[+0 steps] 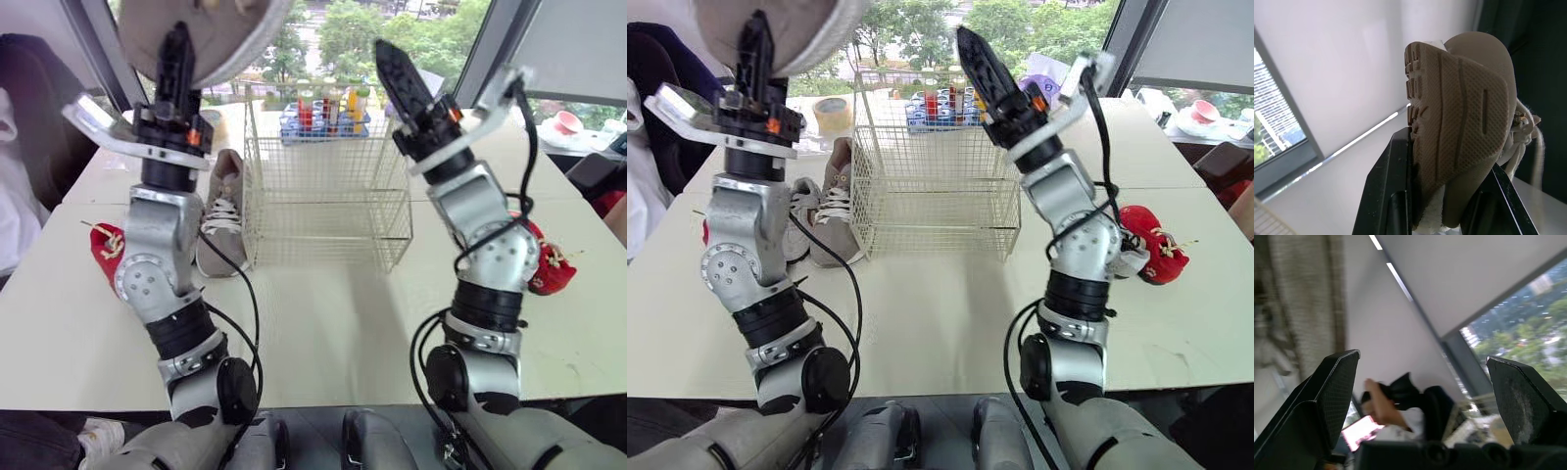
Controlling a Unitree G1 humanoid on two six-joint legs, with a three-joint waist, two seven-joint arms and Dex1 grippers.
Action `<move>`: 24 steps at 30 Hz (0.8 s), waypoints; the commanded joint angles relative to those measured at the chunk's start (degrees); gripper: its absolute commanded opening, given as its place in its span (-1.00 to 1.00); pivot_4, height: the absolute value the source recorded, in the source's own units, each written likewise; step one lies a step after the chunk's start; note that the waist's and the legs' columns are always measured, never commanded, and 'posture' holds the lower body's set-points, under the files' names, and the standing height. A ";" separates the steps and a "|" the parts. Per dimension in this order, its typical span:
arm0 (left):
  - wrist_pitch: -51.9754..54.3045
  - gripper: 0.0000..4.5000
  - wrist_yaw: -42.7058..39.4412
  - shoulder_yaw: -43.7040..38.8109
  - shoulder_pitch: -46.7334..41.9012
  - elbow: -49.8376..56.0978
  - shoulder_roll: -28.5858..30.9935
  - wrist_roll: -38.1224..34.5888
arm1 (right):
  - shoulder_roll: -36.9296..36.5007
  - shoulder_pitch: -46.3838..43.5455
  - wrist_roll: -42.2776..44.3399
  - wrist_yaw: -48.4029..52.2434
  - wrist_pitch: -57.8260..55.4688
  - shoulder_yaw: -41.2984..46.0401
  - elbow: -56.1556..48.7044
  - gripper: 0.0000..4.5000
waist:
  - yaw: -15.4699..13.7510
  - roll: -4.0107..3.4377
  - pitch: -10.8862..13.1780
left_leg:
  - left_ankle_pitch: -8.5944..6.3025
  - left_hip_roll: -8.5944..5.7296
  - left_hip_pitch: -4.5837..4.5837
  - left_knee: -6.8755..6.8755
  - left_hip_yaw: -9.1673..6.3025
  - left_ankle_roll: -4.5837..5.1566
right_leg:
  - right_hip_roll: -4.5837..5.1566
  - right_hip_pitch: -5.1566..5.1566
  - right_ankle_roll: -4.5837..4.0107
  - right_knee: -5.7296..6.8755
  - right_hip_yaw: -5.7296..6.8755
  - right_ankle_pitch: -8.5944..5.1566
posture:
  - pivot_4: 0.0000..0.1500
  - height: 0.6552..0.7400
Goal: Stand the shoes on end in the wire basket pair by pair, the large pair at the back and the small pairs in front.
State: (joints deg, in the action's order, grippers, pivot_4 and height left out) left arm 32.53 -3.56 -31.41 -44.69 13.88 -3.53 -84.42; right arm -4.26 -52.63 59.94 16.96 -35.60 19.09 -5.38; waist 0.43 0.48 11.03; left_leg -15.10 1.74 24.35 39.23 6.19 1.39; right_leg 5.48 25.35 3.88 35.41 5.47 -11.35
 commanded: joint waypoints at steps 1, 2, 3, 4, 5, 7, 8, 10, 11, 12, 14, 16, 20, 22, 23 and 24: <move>-1.06 -0.77 -0.75 4.17 1.07 3.28 0.44 -1.07 | 1.68 -1.81 0.70 0.43 2.86 -1.20 -1.62 0.98 | -0.10 0.07 -0.04 | -0.01 0.00 0.01 0.00 -0.01 0.01 | 0.00 -0.01 0.00 -0.04 0.01 0.00 | 1.00 1.00; -1.29 -0.77 -1.00 4.83 1.62 3.12 0.71 -0.74 | 2.02 -1.93 0.52 0.63 3.31 -1.57 -1.39 0.98 | -0.14 0.07 -0.04 | -0.01 -0.01 0.02 0.00 -0.01 0.02 | 0.00 -0.04 0.00 -0.10 0.03 0.00 | 1.00 1.00; -1.54 -0.77 -1.31 5.34 2.15 2.93 0.87 -0.44 | 2.33 -2.08 0.44 0.79 3.75 -1.85 -1.22 0.98 | -0.15 0.07 -0.04 | -0.03 -0.02 0.04 0.01 -0.01 0.06 | 0.00 -0.05 0.01 -0.13 0.03 0.01 | 1.00 1.00; -1.71 -0.77 -1.55 5.87 2.74 2.79 0.87 -0.53 | 2.54 -2.25 0.47 0.97 4.09 -2.06 -1.15 0.98 | -0.13 0.07 -0.04 | -0.04 -0.02 0.06 0.01 -0.01 0.08 | 0.00 -0.04 0.03 -0.17 0.03 0.02 | 1.00 1.00; -1.60 -0.77 -1.97 6.63 3.39 2.66 1.13 -0.24 | 2.69 -2.42 0.51 1.08 4.41 -2.24 -1.05 0.98 | -0.11 0.07 -0.04 | -0.05 -0.02 0.06 0.01 -0.01 0.09 | 0.00 -0.05 0.04 -0.18 0.03 0.02 | 1.00 1.00; -1.29 -0.77 -2.52 8.17 4.58 2.28 1.52 0.50 | 2.96 -2.70 0.57 1.28 4.98 -2.67 -0.94 0.98 | -0.01 0.07 -0.04 | -0.05 -0.02 0.06 0.01 -0.01 0.09 | 0.00 -0.04 0.04 -0.18 0.03 0.02 | 1.00 1.00; -1.11 -0.77 -2.93 9.06 5.22 2.14 1.72 1.07 | 3.03 -2.85 0.71 1.34 5.18 -2.81 -1.00 0.98 | 0.07 0.07 -0.04 | -0.05 -0.02 0.05 0.01 -0.01 0.09 | 0.00 -0.04 0.04 -0.18 0.03 0.02 | 1.00 1.00; -0.80 -0.77 -3.68 10.83 6.55 1.83 2.09 2.48 | 2.96 -3.16 1.19 1.55 5.31 -2.93 -1.34 0.98 | 0.16 0.07 -0.04 | -0.06 -0.02 0.05 0.00 -0.01 0.09 | -0.01 -0.04 0.04 -0.18 0.03 0.02 | 1.00 1.00; -0.92 -0.77 -3.81 11.47 7.08 1.67 2.17 3.17 | 2.90 -3.32 1.46 1.59 5.30 -2.91 -1.53 0.98 | 0.18 0.07 -0.04 | -0.06 -0.01 0.05 0.00 -0.01 0.10 | -0.02 -0.04 0.04 -0.18 0.03 0.02 | 1.00 1.00; -1.02 -0.77 -3.93 11.93 7.50 1.48 2.19 3.44 | 2.84 -3.50 1.72 1.57 5.28 -2.90 -1.68 0.98 | 0.18 0.07 -0.04 | -0.07 -0.01 0.05 0.00 -0.01 0.12 | -0.02 -0.03 0.04 -0.17 0.03 0.02 | 1.00 1.00; -1.14 -0.77 -4.34 12.82 8.12 1.36 2.44 3.94 | 2.74 -3.65 2.06 1.58 5.19 -2.97 -1.80 0.98 | 0.21 0.07 -0.04 | -0.14 0.00 0.05 0.00 -0.01 0.23 | -0.03 -0.03 0.04 -0.17 0.03 0.02 | 1.00 1.00; -0.99 -0.77 -4.77 13.73 8.66 1.41 2.67 4.56 | 2.69 -3.59 2.34 1.63 5.03 -3.14 -1.82 0.98 | 0.22 0.06 -0.04 | -0.18 0.01 0.05 0.00 -0.01 0.31 | -0.03 -0.02 0.04 -0.17 0.03 0.02 | 1.00 1.00; -1.77 -0.77 -4.52 13.84 9.35 1.32 2.63 4.66 | 2.55 -2.80 2.78 1.62 5.04 -3.16 -2.19 0.59 | 0.18 0.06 -0.04 | -0.19 0.01 0.05 0.00 -0.01 0.32 | -0.03 -0.02 0.04 -0.17 0.03 0.02 | 1.00 1.00; -1.74 -0.77 -4.47 13.78 9.72 1.46 3.05 4.91 | 2.27 -2.41 3.01 1.74 4.80 -3.15 -2.63 0.17 | 0.19 0.06 -0.04 | -0.19 0.01 0.05 0.00 -0.01 0.32 | -0.03 -0.02 0.04 -0.17 0.03 0.02 | 1.00 1.00; -1.67 -0.77 -4.38 13.80 9.88 1.52 3.26 5.06 | 2.12 -2.32 3.02 1.83 4.73 -3.19 -2.78 -0.03 | 0.20 0.06 -0.04 | -0.19 0.01 0.05 -0.01 -0.01 0.33 | -0.03 -0.02 0.04 -0.17 0.03 0.02 | 1.00 1.00; -1.58 -0.77 -4.20 13.88 10.07 1.70 3.50 5.33 | 1.91 -2.22 3.01 1.91 4.62 -3.21 -2.97 -0.20 | 0.20 0.06 -0.04 | -0.20 0.01 0.05 -0.01 -0.02 0.33 | -0.03 -0.02 0.04 -0.17 0.03 0.02 | 1.00 1.00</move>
State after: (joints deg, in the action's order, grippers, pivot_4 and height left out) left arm 31.64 -8.36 -18.62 -34.76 13.88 -0.62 -80.02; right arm -1.94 -53.83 61.17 17.74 -31.35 16.41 -5.26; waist 0.63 0.54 10.99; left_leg -15.30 1.75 24.40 39.23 6.17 1.73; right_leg 5.45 25.33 3.91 35.24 5.50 -11.33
